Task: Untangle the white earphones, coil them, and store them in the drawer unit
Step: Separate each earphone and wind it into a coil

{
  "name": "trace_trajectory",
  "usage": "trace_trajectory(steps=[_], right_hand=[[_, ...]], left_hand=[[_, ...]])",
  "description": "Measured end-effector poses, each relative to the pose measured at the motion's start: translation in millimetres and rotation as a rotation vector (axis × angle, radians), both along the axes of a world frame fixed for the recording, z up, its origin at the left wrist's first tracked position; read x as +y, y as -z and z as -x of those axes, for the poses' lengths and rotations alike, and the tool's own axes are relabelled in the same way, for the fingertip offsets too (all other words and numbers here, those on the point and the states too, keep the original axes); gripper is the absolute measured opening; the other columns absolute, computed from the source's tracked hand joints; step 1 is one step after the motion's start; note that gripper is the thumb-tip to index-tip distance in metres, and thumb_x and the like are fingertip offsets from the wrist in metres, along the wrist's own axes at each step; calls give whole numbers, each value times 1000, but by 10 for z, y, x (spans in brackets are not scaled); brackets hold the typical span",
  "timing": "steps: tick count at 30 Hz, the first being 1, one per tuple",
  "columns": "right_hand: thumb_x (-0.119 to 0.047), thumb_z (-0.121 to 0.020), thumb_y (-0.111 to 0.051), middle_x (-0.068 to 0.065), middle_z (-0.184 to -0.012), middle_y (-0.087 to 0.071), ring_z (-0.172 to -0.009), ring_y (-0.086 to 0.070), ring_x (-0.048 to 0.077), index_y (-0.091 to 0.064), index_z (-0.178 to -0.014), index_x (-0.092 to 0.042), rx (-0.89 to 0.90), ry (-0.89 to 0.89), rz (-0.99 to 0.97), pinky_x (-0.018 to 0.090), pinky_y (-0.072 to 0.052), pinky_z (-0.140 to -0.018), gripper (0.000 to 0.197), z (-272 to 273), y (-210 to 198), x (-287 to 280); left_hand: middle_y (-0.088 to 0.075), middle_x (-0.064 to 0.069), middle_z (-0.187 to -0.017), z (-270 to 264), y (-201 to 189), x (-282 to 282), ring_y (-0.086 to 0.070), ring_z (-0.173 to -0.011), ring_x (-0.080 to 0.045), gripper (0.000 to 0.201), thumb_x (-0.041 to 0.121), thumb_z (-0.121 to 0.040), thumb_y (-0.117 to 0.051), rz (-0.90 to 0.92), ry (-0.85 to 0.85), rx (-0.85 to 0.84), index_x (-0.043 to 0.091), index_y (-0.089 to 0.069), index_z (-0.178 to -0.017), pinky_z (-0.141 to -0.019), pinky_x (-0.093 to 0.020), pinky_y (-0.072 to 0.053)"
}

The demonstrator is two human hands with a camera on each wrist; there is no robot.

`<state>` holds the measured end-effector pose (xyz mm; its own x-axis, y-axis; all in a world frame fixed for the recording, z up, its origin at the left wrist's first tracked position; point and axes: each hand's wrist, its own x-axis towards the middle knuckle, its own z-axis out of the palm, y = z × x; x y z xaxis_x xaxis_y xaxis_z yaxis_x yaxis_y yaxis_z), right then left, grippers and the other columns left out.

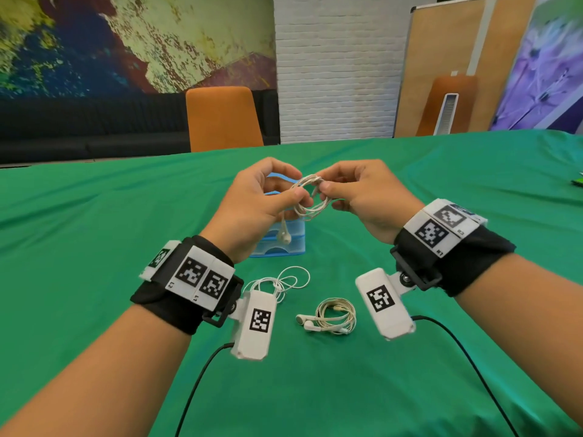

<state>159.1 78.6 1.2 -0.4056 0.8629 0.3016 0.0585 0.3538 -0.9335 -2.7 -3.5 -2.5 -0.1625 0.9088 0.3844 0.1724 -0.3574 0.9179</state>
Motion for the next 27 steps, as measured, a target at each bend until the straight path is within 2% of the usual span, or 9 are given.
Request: trace_trajectory(steps=[2,7,10,14,16,18,21,24,27], right_hand=[[-3,-91,-65,5,-85,-69,-72,-59,11,-72,-92,-11,-18,-13,61,24,-42,-63,11,-34,-18,-5],[-2,-89,-63,-1,-80,-65,-64,-47,7,-71,-95,-14,60,-88,236,24,-35,-60,15,-86,-51,-11],[-4,-88,-59,-2,-81,-62,-66,-44,8,-70,-94,-18,114,-170,346,25,-33,-62,19,-127,-59,6],[-8,-83,-55,0,-80,-53,-64,-39,9,-74,-82,-16,131,-206,370,27,-29,-61,21,-149,-73,0],[-8,-84,-55,1,-81,-54,-65,-40,10,-75,-78,-17,150,-232,378,27,-31,-63,22,-156,-91,-14],[-9,-86,-55,3,-89,-58,-72,-44,10,-73,-81,-16,195,-289,404,27,-34,-64,20,-178,-112,-26],[-10,-90,-54,2,-92,-62,-77,-50,10,-68,-95,-14,266,-355,433,27,-36,-65,16,-193,-130,-47],[-9,-92,-52,-1,-84,-60,-69,-49,8,-63,-111,-17,353,-404,460,27,-34,-65,24,-193,-151,-59],[-8,-90,-48,0,-80,-58,-62,-47,9,-58,-116,-18,407,-488,478,29,-32,-65,30,-217,-207,-75]], left_hand=[[-75,-23,-89,-9,-3,-5,-71,-80,-29,15,-1,-90,-69,-26,-22,65,2,-62,-103,-78,-46,-60],[-74,-18,-86,-30,-5,12,-75,-81,-35,12,2,-90,-72,-80,-81,159,6,-66,-99,-75,-48,-63],[-72,-18,-89,-48,-8,9,-75,-75,-29,10,1,-91,-70,-96,-89,181,5,-66,-98,-69,-42,-63],[-73,-16,-90,-58,-36,14,-77,-77,-24,8,-1,-91,-68,-128,-116,181,3,-67,-98,-69,-40,-63],[-74,-13,-89,-66,-66,15,-76,-77,-22,8,-1,-91,-68,-163,-136,180,3,-68,-98,-68,-37,-62],[-74,-12,-90,-87,-92,16,-76,-77,-21,9,-2,-92,-67,-194,-142,166,2,-67,-100,-70,-35,-63],[-71,-11,-88,-114,-120,21,-74,-76,-19,11,-3,-94,-64,-166,-80,13,2,-65,-104,-67,-30,-60],[-67,-13,-91,-114,-151,34,-69,-73,-14,19,-3,-96,-59,-84,71,-293,7,-62,-110,-67,-25,-57],[-66,-11,-93,-109,-187,47,-63,-69,-11,25,-3,-97,-55,-25,209,-478,9,-60,-118,-69,-22,-57]])
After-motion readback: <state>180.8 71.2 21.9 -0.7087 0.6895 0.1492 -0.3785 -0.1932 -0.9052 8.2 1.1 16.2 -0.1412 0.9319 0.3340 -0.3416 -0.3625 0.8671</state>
